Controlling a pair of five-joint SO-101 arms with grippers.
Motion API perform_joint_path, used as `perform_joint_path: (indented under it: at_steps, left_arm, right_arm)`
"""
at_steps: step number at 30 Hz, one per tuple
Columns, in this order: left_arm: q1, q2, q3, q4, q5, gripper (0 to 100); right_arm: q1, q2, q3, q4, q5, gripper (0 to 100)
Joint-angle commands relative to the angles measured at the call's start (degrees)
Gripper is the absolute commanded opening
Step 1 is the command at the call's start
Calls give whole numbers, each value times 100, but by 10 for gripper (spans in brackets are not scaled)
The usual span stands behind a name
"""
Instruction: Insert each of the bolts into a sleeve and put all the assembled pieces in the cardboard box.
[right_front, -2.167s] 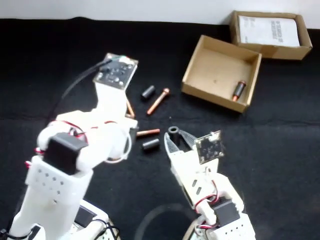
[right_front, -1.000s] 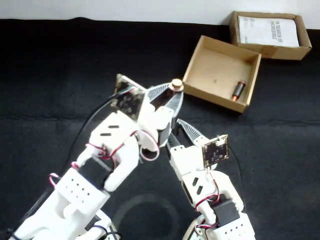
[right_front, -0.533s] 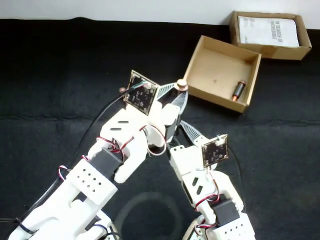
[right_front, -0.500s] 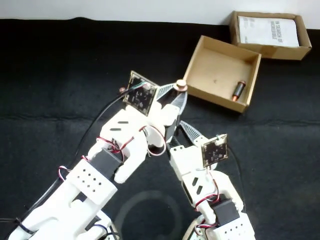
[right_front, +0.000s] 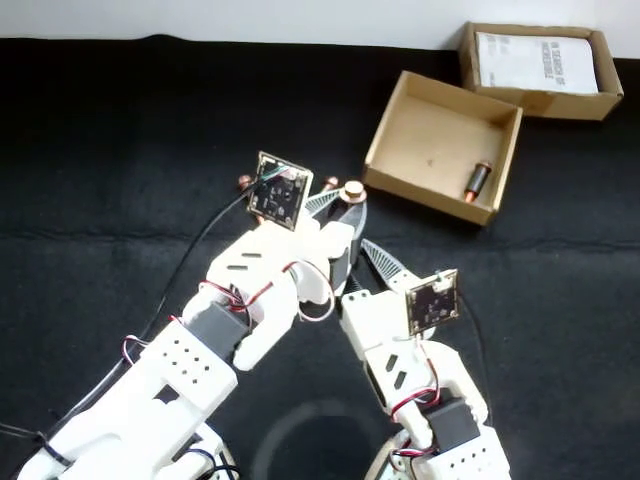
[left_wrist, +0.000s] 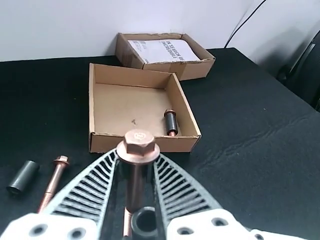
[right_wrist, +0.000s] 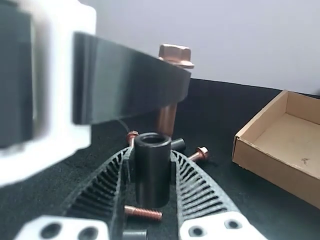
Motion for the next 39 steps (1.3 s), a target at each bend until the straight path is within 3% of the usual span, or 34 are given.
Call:
perform_joint_path:
  at_steps: [1,7,15,21,39]
  left_arm:
    - [-84,-40,-664,-79,-185,9]
    - [-259,-40,-1209,-70,-695,9]
    - [-119,-40,-1200,519,-659,9]
    - [-110,-48,-1200,527,-308,9]
    - [338,-40,-1367,527,-325,9]
  right_arm:
    - [-4,-101,699,-101,-44,7]
    - [-4,-101,699,-101,-44,7]
    - [215,-101,699,-119,-44,7]
    - [418,-101,699,-119,-44,7]
    - [400,-101,699,-127,-62,7]
